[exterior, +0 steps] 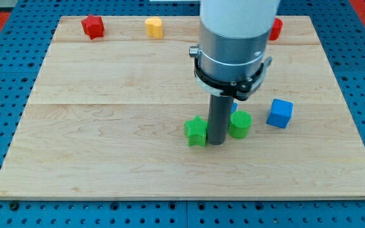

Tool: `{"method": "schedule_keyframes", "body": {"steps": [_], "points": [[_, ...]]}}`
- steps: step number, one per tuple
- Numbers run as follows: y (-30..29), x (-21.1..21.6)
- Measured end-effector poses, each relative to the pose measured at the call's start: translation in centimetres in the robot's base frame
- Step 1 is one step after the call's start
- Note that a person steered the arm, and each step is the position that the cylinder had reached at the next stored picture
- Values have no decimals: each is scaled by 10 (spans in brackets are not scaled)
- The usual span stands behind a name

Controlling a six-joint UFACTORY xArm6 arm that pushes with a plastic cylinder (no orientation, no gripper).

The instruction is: Make a horizontal line with the green blocks and blue triangle

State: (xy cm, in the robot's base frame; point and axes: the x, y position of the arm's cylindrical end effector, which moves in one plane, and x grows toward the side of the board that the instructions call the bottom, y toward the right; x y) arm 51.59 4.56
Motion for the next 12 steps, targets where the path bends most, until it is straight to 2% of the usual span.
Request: {"method": "schedule_keyframes", "body": {"steps": [1, 2, 3, 4, 5, 6, 7, 8, 9, 11, 12], "points": [[-10, -27], [1, -21], [55, -20], [83, -48], [79, -78], [48, -76], [59, -51], [14, -56], [-9, -102], [-33, -134], [-65, -144]]}}
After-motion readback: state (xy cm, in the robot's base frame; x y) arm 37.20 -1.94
